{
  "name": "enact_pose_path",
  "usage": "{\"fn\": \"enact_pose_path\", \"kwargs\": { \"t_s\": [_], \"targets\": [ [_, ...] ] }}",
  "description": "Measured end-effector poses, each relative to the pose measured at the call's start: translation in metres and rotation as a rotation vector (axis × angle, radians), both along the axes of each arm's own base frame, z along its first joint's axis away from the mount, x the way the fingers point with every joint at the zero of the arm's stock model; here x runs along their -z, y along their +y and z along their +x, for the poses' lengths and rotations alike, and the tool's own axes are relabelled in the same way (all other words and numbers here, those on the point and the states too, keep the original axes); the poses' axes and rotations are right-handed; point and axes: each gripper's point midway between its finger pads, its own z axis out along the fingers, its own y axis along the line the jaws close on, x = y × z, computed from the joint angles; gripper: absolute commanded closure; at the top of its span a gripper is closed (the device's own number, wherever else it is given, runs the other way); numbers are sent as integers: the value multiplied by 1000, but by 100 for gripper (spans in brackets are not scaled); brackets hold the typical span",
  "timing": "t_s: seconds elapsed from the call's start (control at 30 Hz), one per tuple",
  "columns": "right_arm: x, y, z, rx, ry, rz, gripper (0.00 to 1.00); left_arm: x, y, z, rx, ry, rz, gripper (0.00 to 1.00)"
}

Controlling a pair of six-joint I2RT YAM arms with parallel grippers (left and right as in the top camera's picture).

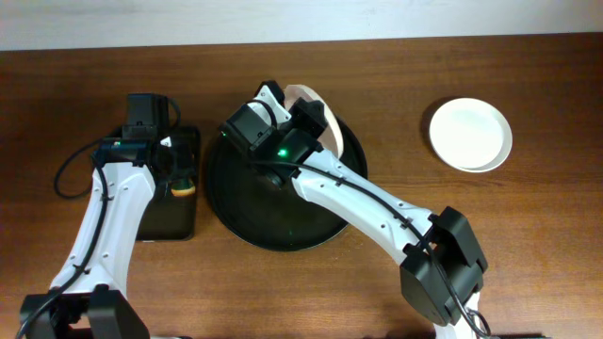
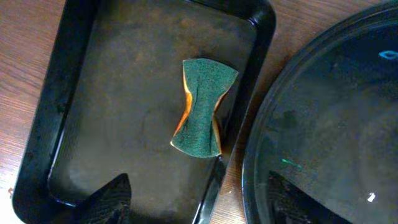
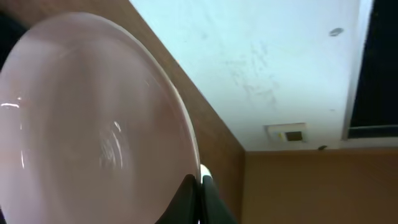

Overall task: Clean dirty plates on tray and stack at the side
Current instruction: 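Lift the plate with the right gripper and stack it on the right plates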

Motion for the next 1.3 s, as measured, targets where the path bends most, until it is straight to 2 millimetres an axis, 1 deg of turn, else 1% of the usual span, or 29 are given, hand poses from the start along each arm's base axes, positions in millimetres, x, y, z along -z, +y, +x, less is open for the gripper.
{"fn": "enact_pose_path", "kwargs": {
  "t_s": [0.07, 0.1, 0.13, 0.2, 0.3, 0.37, 0.43, 0.5, 0.57, 0.67, 0.7, 0.73, 0.77, 0.8, 0.83, 0.87, 0.9, 0.93, 0.97, 1.03, 1.07, 1.13, 1.2, 1.3],
  "targets": [
    [-3, -1, 0, 3, -6, -12, 96, 0, 0, 0, 2, 0, 2, 14],
    [-6, 0, 1, 3, -11, -8, 96, 0, 0, 0, 0, 0, 0, 8],
    [-12, 0, 2, 4, -22, -4, 96, 0, 0, 0, 0, 0, 1, 5],
    [-16, 0, 2, 4, -19, -6, 96, 0, 0, 0, -2, 0, 0, 1],
    [-11, 1, -2, -20, 25, 9, 96, 0, 0, 0, -1, 0, 0, 1],
    [-6, 1, -5, -39, 76, 63, 96, 0, 0, 0, -1, 0, 0, 1],
    [-5, -5, -7, -38, 127, 173, 96, 0, 0, 0, -1, 0, 0, 1],
    [-8, -19, -2, -8, 168, 316, 96, 0, 0, 0, -1, 0, 0, 1],
    [-12, -43, 6, 34, 213, 474, 96, 0, 0, 0, -1, -1, 0, 1],
    [-14, -90, 18, 129, 262, 712, 96, 0, 0, 0, -1, 0, 0, 1],
    [-11, -113, 23, 179, 282, 800, 96, 0, 0, 0, -1, 0, 0, 1],
    [-8, -130, 27, 210, 308, 883, 96, 0, 0, 0, -1, 0, 0, 1],
    [-4, -155, 30, 254, 324, 973, 96, 0, 0, 0, -1, 0, 0, 1],
    [-3, -170, 32, 279, 332, 1037, 96, 0, 0, 0, -1, 0, 0, 1],
    [-3, -203, 34, 345, 321, 1129, 96, 0, 0, 0, -1, 0, 0, 1],
    [-2, -229, 34, 397, 306, 1189, 96, 0, 0, 0, -1, 0, 0, 1],
    [-1, -264, 30, 470, 280, 1240, 96, 0, 0, 0, -1, 0, 0, 1],
    [0, -291, 25, 528, 254, 1272, 96, 0, 0, 0, -1, 0, 0, 1],
    [1, -312, 21, 570, 236, 1291, 96, 0, 0, 0, -1, 0, 0, 1],
    [10, -342, 16, 635, 214, 1315, 96, 0, 0, 0, -1, 0, 0, 1],
    [19, -355, 14, 672, 213, 1324, 96, 0, 0, 0, -1, 0, 0, 1],
    [43, -373, 14, 721, 221, 1339, 96, 0, 0, 0, -1, 0, 0, 1],
    [78, -391, 12, 783, 239, 1352, 96, 0, 0, 0, -1, 0, 0, 1],
    [110, -410, 3, 847, 250, 1364, 96, 0, 0, 0, -1, 0, 0, 1]
  ]
}}
